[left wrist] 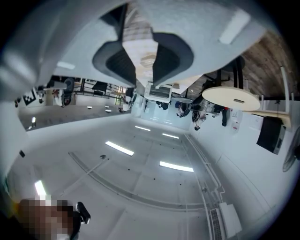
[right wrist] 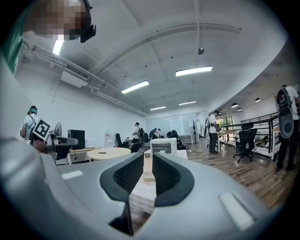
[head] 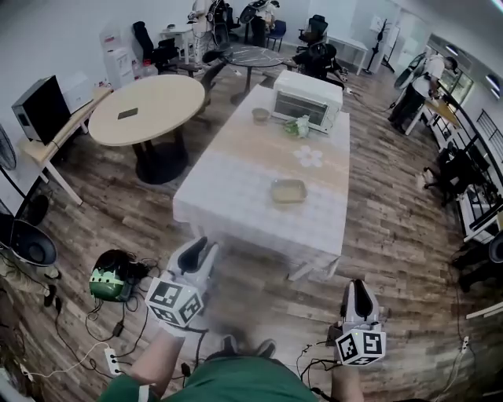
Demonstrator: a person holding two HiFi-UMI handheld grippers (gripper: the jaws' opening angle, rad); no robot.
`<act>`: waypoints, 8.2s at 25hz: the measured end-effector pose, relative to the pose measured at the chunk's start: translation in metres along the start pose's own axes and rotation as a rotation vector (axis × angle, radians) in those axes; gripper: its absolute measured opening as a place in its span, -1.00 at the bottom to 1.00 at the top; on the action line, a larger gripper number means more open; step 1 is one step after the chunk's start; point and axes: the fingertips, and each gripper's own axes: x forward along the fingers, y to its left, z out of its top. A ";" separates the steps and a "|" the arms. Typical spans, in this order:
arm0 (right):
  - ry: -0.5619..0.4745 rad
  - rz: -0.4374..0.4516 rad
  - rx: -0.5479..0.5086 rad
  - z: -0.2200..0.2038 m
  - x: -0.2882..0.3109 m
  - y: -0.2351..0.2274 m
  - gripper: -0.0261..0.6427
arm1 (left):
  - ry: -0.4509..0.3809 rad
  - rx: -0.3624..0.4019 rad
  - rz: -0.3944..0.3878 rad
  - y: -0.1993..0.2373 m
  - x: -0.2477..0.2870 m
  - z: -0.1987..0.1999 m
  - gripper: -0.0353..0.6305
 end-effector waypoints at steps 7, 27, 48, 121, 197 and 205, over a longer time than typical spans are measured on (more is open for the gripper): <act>-0.027 -0.024 0.026 0.003 -0.014 0.005 -0.75 | -0.016 0.016 -0.008 0.000 -0.014 0.004 -0.57; -0.035 -0.042 0.004 0.008 0.078 -0.016 -0.59 | -0.066 0.131 0.036 0.066 0.047 0.030 -0.47; 0.026 0.076 0.121 -0.010 0.263 -0.132 -0.59 | 0.039 0.189 0.092 0.053 0.253 0.017 -0.46; 0.810 0.255 0.752 -0.304 0.598 -0.163 -0.80 | 0.384 -0.063 -0.069 0.235 0.549 -0.116 -0.50; -0.222 0.060 0.440 0.086 0.486 -0.187 -0.80 | 0.126 -0.028 -0.142 0.186 0.536 0.036 -0.57; -0.227 0.065 0.450 0.085 0.486 -0.190 -0.80 | 0.126 -0.021 -0.127 0.186 0.536 0.037 -0.57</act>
